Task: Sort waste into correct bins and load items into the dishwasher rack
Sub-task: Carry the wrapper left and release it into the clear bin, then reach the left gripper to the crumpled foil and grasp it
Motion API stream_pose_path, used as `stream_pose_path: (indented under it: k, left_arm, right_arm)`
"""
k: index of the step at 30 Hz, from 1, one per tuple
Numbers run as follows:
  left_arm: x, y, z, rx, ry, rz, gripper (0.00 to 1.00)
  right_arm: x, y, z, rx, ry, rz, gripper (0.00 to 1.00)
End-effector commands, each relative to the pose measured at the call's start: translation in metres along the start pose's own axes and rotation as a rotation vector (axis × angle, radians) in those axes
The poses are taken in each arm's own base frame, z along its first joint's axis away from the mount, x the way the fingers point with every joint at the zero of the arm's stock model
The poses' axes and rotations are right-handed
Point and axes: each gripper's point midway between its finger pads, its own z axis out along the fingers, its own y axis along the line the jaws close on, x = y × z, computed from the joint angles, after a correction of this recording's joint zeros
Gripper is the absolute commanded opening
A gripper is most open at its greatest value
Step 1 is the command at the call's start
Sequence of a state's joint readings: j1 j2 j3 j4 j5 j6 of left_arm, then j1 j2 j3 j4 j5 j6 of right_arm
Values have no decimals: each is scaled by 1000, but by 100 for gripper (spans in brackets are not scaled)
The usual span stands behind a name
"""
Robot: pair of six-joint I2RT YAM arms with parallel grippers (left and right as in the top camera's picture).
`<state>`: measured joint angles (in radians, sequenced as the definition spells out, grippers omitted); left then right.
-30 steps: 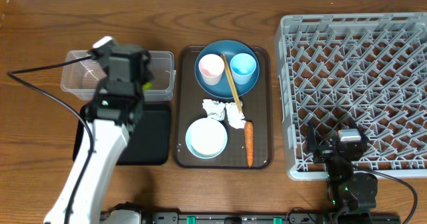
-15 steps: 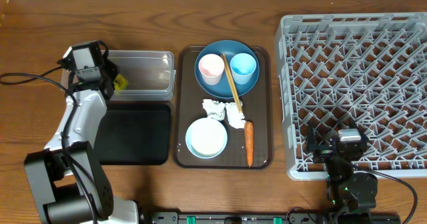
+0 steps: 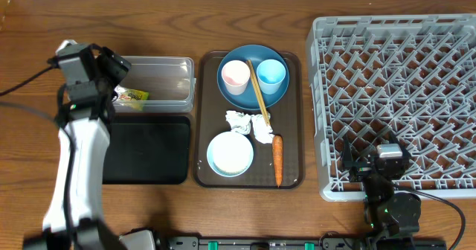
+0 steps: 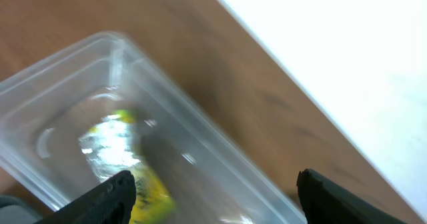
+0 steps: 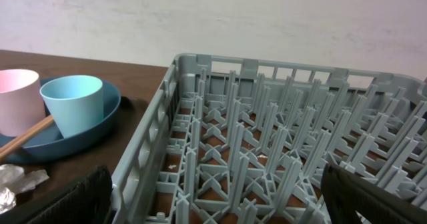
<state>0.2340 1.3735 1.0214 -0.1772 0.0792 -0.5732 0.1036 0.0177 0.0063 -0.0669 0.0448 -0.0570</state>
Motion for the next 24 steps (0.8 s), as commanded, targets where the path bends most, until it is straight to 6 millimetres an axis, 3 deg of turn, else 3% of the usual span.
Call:
stream_pose_path:
  k: [1,4,9,12,17,20,24]
  left_arm:
    - [16,-54,-44,234,77,123,80]
    - [47,-74,-78,293,165,188,80]
    - [127,-99,-125,381,365,396,80]
    - [171,-104,-143,402,487,483,80]
    - [222,-98,-143,306,556,669,80]
    - [256,-104,-140,308,612,754,80]
    - [287,-101,-123,245,643,844,80]
  right_arm:
    - [1,6,0,-21,2,-14,99]
    - [1,6,0,-20,2,-13,99]
    - [1,6,0,-21,2,-14,99]
    - [1,6,0,-20,2,-13,99]
    - [1,6,0,-21,2,-13,99]
    - [1,6,0,-20,2,-13,99]
    - [1,6,0,-21,2,-13,99]
